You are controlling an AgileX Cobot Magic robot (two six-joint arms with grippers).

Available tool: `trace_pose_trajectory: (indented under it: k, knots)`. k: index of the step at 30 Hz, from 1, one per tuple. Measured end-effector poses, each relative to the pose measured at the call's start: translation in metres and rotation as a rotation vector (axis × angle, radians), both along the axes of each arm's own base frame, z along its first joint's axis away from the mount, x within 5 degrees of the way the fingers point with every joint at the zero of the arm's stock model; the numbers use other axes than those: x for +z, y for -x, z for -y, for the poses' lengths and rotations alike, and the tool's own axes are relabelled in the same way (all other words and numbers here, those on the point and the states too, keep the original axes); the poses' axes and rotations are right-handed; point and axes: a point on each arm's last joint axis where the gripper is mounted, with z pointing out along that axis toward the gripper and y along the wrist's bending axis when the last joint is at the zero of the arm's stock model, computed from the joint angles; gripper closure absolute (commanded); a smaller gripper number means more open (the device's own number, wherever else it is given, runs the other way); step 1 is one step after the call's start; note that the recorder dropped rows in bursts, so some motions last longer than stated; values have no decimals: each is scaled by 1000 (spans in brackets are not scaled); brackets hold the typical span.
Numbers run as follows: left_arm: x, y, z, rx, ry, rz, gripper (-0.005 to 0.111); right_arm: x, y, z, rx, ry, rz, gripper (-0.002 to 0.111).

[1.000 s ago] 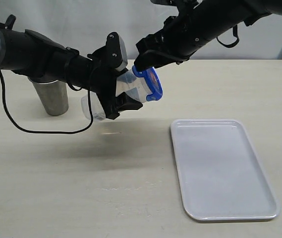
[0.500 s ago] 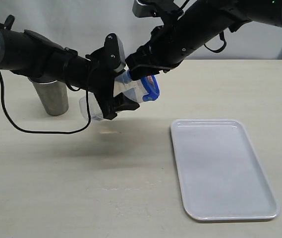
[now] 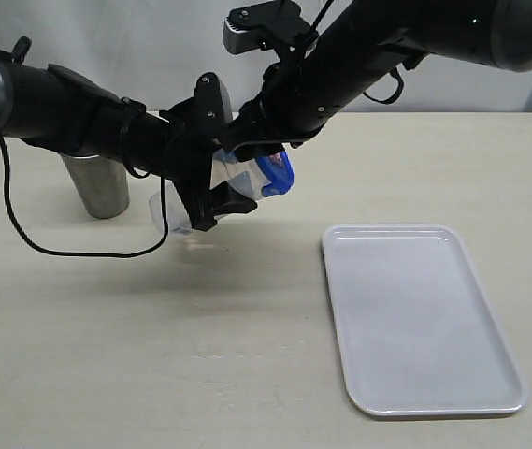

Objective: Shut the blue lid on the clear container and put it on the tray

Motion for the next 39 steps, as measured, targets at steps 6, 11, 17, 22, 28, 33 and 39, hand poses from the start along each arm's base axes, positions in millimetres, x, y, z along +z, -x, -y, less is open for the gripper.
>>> trace_pose_trajectory:
  k: [6, 11, 17, 22, 28, 33, 39]
  knots:
    - [0, 0, 0, 0, 3, 2, 107, 0, 0, 0, -8, 16, 6, 79]
    - [-1, 0, 0, -2, 5, -4, 107, -1, 1, -1, -33, 40, 7, 79]
    - [-1, 0, 1, -3, 6, -4, 107, -1, 3, -4, -56, 87, 26, 79]
    - [-2, 0, 0, -1, 4, -5, 107, -3, 3, -6, -60, 106, 35, 79]
    - [-3, -1, 0, 6, 5, -6, 107, -7, 0, -3, -76, 162, 52, 79]
    - [-3, -1, 0, 10, 5, -5, 107, -8, -1, -2, -88, 172, 58, 79]
    - [-3, -1, 0, 14, 10, -6, 107, -5, -1, -3, -72, 169, 58, 79]
